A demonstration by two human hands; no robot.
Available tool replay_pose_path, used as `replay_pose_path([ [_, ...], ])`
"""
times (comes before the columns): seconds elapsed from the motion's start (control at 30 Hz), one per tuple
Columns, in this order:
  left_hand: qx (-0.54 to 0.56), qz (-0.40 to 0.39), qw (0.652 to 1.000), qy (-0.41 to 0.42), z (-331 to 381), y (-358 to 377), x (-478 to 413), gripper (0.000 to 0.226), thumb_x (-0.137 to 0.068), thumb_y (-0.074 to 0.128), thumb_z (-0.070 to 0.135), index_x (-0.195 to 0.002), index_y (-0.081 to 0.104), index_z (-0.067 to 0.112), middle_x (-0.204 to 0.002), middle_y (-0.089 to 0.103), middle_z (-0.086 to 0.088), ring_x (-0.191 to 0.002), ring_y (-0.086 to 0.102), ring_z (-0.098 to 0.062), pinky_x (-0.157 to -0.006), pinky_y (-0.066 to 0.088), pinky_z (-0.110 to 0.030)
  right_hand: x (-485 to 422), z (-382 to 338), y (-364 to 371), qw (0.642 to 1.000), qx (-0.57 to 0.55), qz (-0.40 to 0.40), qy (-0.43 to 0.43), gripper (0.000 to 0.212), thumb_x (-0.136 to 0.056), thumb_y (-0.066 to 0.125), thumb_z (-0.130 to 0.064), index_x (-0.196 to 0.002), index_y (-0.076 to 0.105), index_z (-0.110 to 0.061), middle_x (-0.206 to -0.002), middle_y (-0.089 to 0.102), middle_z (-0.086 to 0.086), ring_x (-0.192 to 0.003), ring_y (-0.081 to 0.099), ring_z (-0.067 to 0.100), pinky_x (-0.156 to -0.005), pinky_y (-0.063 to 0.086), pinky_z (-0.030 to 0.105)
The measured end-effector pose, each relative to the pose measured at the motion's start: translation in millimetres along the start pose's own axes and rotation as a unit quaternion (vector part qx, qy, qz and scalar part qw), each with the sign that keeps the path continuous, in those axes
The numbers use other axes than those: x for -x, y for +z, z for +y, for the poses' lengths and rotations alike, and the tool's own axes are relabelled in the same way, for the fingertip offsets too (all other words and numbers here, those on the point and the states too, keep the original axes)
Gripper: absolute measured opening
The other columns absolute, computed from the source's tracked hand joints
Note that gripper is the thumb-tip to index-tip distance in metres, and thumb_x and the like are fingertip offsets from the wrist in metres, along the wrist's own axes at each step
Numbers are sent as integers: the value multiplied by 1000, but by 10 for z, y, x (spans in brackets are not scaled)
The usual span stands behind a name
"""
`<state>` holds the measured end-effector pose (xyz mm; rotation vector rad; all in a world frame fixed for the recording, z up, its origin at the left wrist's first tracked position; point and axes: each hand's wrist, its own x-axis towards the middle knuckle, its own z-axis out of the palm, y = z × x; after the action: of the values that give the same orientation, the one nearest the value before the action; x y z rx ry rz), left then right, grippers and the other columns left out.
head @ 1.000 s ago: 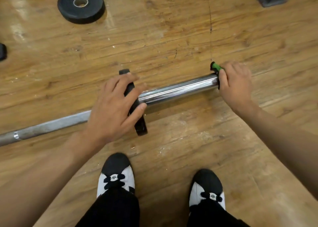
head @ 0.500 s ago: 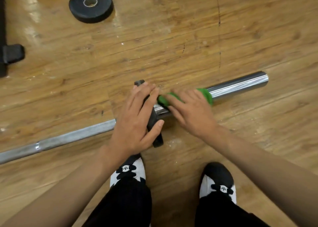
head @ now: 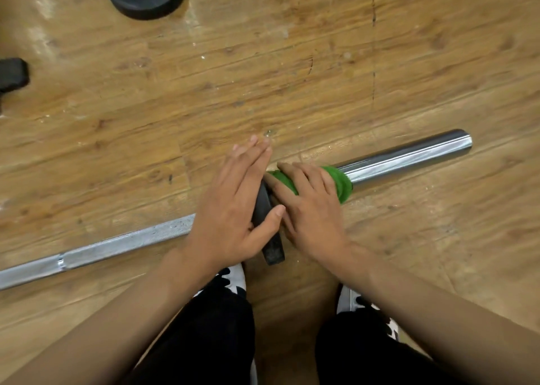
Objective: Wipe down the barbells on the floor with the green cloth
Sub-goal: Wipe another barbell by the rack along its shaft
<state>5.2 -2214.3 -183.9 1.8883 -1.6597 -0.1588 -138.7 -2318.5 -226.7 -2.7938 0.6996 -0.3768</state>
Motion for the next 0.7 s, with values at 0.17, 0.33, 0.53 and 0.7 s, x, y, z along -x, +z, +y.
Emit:
replay_pose_path([
  [0.17, 1, 8, 1000, -15, 46, 34, 37, 68, -99, 53, 33, -151, 42, -10, -160, 41, -21, -156, 29, -34, -130, 18, -50, 148, 761, -177, 998, 28, 54, 23, 38, -101, 51, -27, -136, 65, -17, -138, 62, 17, -126, 53, 34, -109, 32, 47],
  [0.33, 45, 13, 997, -54, 42, 14, -30, 66, -98, 52, 31, -151, 44, -6, -159, 42, -16, -157, 27, -30, -131, 12, -42, 44, 618, -111, 968, 19, 132, 212, 38, -104, 43, -22, -134, 65, -13, -147, 54, 13, -143, 39, 34, -126, 14, 49],
  [0.53, 22, -16, 997, -66, -30, -40, -78, 68, -101, 48, 40, -156, 41, 0, -163, 39, -12, -159, 23, -25, -131, 14, -42, 89, 136, 165, 996, 10, 70, -57, 52, -106, 50, -28, -157, 41, -26, -164, 38, 10, -153, 31, 34, -125, 17, 47],
  [0.7, 47, -11, 992, -113, -58, -36, -114, 69, -102, 44, 42, -158, 35, 2, -164, 33, -2, -158, 20, -21, -129, 14, -39, 136, 900, 43, 991, 73, 109, -39, 47, -108, 50, -27, -155, 44, -25, -161, 41, 17, -150, 34, 37, -123, 20, 51],
])
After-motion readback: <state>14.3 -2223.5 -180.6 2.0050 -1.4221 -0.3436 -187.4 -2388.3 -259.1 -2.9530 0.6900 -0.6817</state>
